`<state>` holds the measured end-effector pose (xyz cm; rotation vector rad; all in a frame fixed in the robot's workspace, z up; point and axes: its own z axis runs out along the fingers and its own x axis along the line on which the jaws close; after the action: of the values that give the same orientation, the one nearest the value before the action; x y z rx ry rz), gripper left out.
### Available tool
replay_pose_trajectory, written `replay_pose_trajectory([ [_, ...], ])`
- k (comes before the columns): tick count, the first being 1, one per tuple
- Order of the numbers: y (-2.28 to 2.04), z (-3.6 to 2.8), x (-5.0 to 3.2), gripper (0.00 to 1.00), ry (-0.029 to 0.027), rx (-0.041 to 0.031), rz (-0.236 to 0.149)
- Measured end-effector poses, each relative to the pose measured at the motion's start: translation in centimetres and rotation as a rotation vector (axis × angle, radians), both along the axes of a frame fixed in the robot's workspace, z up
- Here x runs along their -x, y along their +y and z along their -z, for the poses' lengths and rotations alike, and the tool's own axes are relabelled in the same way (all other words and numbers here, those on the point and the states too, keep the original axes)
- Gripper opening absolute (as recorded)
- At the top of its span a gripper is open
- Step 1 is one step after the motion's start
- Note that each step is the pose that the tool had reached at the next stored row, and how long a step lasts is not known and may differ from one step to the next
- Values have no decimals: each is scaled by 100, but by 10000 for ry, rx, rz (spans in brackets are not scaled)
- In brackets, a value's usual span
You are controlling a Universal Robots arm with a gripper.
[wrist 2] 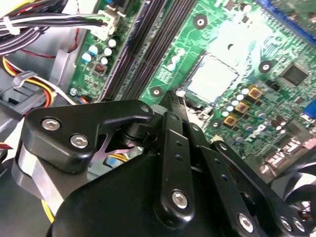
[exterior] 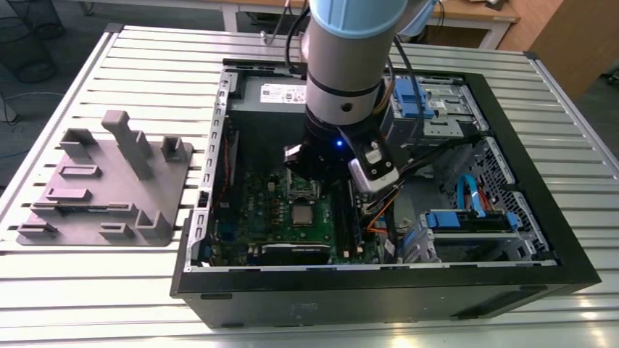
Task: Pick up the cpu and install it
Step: 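Close the cpu cover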
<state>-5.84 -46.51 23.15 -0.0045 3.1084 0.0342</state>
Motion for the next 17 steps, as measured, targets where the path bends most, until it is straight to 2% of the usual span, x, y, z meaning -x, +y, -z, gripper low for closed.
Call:
replay_pose_trajectory([
  [3,10,3,-11,11,0,-4,-110],
  [5,10,4,-14,11,1,-1,-320],
  [13,11,13,-15,11,-2,-60,-1471],
  [17,11,13,-15,11,-1,-60,-1518],
])
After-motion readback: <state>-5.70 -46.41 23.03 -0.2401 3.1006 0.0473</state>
